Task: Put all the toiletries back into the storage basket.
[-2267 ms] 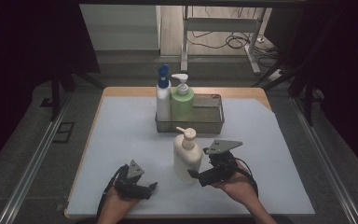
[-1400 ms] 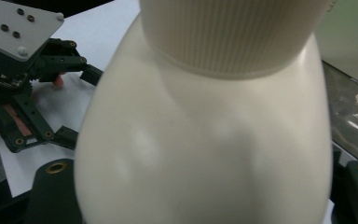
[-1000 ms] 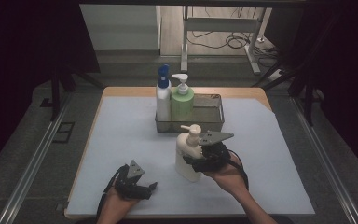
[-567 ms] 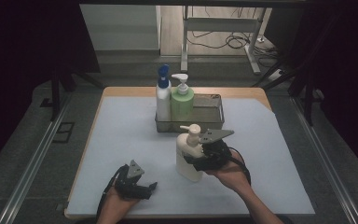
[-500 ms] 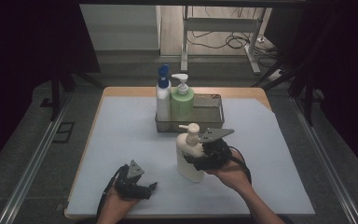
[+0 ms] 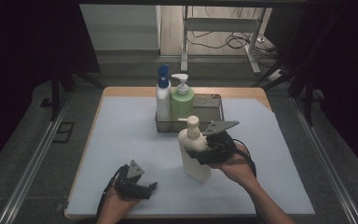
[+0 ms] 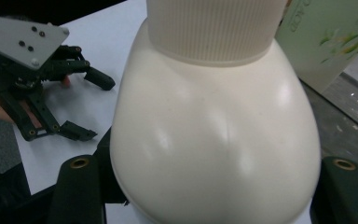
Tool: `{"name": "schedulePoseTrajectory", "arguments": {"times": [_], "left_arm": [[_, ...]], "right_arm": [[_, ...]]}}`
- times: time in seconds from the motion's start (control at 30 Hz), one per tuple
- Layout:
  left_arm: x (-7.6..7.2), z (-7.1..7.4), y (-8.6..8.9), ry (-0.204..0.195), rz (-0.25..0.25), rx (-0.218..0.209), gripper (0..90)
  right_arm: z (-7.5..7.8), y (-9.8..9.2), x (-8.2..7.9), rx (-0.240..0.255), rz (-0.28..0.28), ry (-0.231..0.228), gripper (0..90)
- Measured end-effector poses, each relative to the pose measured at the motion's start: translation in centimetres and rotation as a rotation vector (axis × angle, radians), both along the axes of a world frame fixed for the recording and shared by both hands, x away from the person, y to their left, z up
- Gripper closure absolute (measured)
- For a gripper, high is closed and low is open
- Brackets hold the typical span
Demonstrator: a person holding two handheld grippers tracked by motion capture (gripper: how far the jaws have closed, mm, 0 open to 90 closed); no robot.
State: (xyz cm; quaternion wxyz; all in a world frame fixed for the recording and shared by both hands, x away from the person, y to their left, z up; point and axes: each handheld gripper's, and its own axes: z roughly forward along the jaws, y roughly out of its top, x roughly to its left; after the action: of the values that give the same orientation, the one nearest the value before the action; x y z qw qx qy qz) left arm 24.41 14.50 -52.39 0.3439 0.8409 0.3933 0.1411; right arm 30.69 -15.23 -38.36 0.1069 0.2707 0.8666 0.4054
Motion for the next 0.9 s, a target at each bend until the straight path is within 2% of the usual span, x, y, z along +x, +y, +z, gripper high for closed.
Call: {"name": "schedulePoseTrajectory", "arguments": {"times": [0.4, 0.9], "left_arm": [[0.0, 0.0, 0.0, -0.001, -0.001, 0.000, 12.1], [0.0, 0.0, 0.0, 0.000, -0.001, 0.000, 12.1]], "right_arm": [[2.2, -1.4, 1.2, 0.003, -0.031, -0.002, 36.0], [5.1, -3.3, 3.6, 0.007, -0.123, -0.031, 36.0]]}}
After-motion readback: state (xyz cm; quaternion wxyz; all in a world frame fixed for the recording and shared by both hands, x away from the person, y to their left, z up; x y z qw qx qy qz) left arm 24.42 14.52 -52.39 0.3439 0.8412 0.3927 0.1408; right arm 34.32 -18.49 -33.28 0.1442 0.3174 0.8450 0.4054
